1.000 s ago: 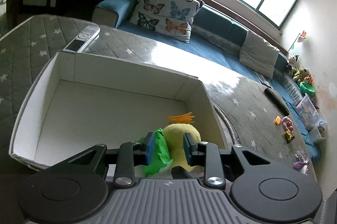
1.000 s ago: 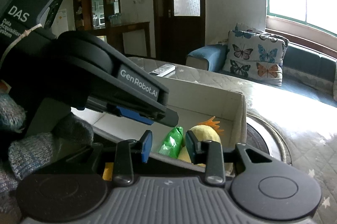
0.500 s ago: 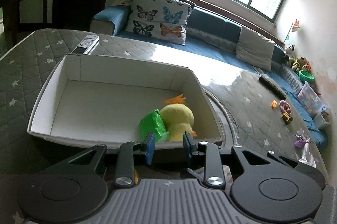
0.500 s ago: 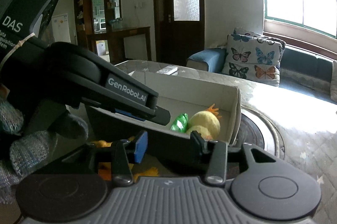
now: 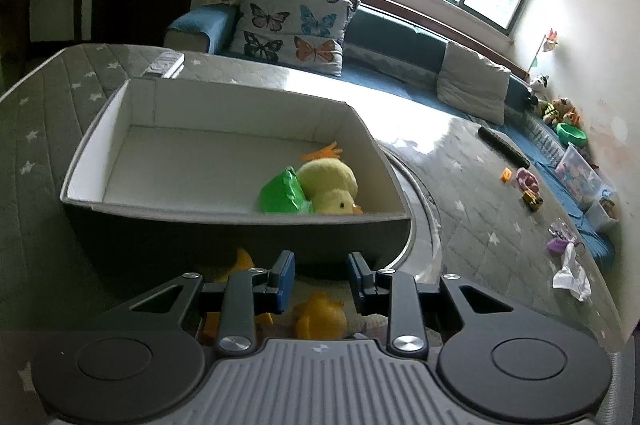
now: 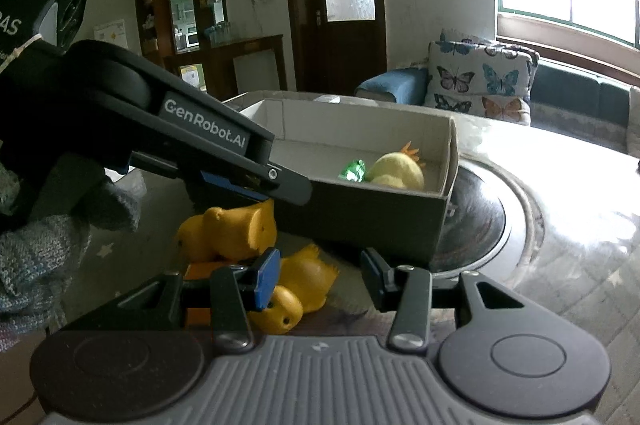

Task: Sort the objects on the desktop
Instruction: 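Move the left gripper down to the small yellow rubber duck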

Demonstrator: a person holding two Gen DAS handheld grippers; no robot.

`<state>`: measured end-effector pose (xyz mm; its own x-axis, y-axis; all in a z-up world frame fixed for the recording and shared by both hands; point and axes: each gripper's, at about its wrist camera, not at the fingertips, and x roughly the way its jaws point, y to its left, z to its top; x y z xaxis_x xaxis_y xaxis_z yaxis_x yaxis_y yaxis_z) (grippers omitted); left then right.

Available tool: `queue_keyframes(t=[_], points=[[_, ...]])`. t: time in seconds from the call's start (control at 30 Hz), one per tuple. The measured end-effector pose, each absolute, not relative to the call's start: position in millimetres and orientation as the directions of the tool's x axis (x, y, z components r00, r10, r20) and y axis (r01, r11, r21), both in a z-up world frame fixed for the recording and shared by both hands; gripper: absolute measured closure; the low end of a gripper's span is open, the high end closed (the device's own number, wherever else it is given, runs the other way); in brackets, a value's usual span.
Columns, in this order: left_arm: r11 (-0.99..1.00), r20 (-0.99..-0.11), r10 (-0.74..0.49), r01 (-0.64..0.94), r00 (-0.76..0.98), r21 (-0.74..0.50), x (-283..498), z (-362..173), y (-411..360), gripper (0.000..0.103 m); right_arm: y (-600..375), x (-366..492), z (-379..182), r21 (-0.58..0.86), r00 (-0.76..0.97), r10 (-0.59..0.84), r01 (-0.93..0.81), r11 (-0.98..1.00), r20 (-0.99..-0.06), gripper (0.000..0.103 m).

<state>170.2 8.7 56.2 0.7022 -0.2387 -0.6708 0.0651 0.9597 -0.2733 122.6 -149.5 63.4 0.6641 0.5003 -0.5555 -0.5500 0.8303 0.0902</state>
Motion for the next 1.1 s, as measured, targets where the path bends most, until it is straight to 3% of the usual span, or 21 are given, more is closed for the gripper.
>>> queue_keyframes(t=[0.6, 1.1], points=[[0.955, -0.719, -0.259, 0.059, 0.645, -0.291, 174, 33, 4, 0.07, -133, 117, 36, 0.15, 0.591, 0.513, -0.553, 0.819, -0.623, 0.053], [0.948, -0.737, -0.264, 0.029, 0.623, -0.316, 183, 28, 3, 0.07, -148, 120, 43, 0.076, 0.629, 0.441, -0.519, 0.851, -0.641, 0.054]])
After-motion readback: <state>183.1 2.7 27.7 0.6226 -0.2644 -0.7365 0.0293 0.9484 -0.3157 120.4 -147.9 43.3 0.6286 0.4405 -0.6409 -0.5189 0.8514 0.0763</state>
